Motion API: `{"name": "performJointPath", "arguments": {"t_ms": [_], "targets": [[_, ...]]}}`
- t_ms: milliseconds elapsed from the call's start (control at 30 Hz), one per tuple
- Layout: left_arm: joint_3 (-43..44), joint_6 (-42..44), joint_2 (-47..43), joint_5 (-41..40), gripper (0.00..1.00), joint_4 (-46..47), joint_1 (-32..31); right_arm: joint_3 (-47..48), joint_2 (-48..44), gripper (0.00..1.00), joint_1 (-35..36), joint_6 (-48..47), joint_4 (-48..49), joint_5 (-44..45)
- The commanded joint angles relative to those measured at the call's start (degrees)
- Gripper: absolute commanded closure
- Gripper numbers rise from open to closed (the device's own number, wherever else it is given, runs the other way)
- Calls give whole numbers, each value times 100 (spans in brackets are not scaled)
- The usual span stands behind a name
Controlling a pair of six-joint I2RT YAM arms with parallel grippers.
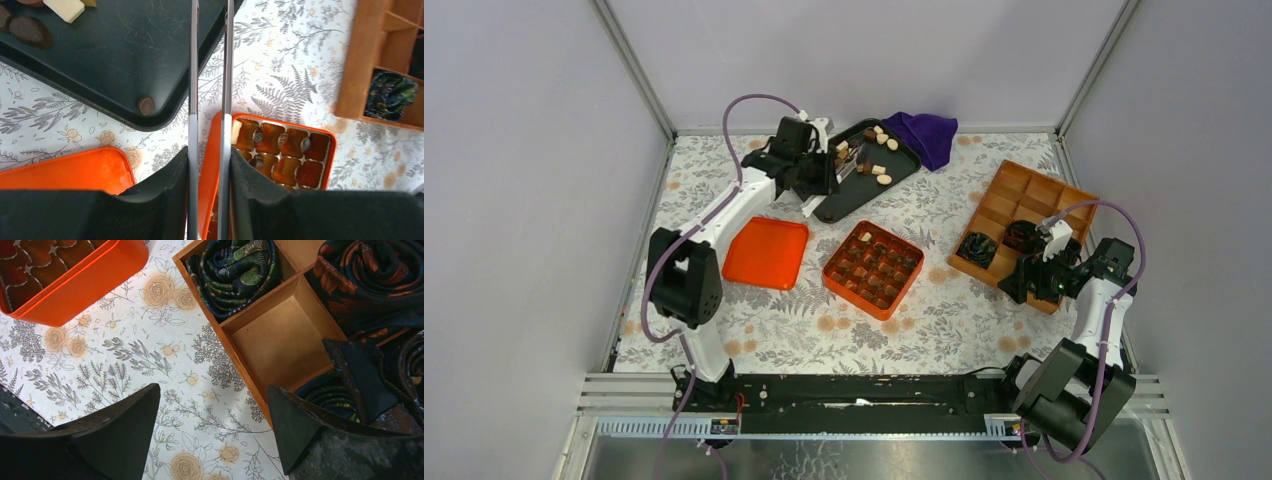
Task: Pack the chocolate
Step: Pick up the fake chocolate from the plate, then place the fake chocolate in the packing box.
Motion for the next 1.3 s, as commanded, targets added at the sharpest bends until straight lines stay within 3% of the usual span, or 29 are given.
{"name": "performJointPath", "arguments": {"t_ms": [0,367,800,1000,1267], "targets": [[-381,-134,-429,375,100,538,60,56,-51,14,-36,-138,-102,-270],[-1335,-252,-1783,1079,100,433,150,84,5,14,-35,-170,-145,-335],[-3533,-1043,-4603,2416,100,-123,0,193,-192,16,-37,-130,-301,-717],[-4023,-1496,-5503,2254,100,-293,-578,275,-185,17,14,-146,-389,-838],[-4224,-1974,-5459,1003,100,-167,-1849,417,-297,18,270,291,-267,-583]]}}
